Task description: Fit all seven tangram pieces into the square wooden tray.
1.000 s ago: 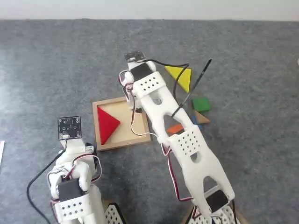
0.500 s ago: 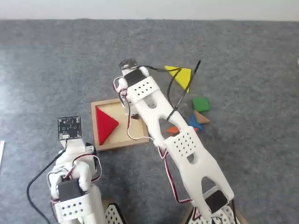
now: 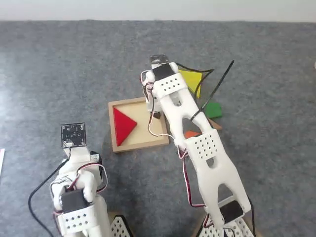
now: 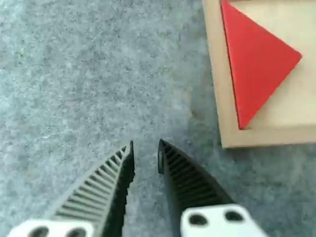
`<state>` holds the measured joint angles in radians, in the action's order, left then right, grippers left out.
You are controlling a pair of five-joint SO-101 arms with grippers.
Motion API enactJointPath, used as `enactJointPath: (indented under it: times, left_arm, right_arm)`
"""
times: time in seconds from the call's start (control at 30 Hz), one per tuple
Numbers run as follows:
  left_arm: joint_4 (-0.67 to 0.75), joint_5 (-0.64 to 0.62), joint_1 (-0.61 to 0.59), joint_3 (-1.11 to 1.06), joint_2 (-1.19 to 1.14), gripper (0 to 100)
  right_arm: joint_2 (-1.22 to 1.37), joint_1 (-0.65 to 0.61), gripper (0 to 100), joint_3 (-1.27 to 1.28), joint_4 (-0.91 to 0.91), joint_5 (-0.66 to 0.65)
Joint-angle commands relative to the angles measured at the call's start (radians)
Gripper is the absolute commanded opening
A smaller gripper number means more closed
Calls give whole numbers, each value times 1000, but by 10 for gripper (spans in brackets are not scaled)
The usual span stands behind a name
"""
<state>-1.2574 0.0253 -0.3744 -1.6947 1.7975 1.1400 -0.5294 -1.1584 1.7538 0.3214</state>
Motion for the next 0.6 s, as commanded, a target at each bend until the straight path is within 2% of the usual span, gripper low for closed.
enactJointPath:
  times: [0.0, 0.33, 0.4, 0.5, 0.57]
  left_arm:
    - [-3, 2, -8, 12, 18, 80]
    - [-3, 2, -8, 12, 18, 80]
    - [-3, 2, -8, 12, 18, 80]
    - [-3, 2, -8, 12, 18, 80]
    - [-3, 2, -8, 12, 18, 80]
  right_arm:
    - [-45, 45, 33, -3, 42, 17]
    - [-58, 77, 48, 12, 42, 55]
    - [-77, 77, 111, 18, 42, 12]
    - [-120, 77, 282, 34, 42, -92]
    - [-157, 77, 357, 49, 44, -146]
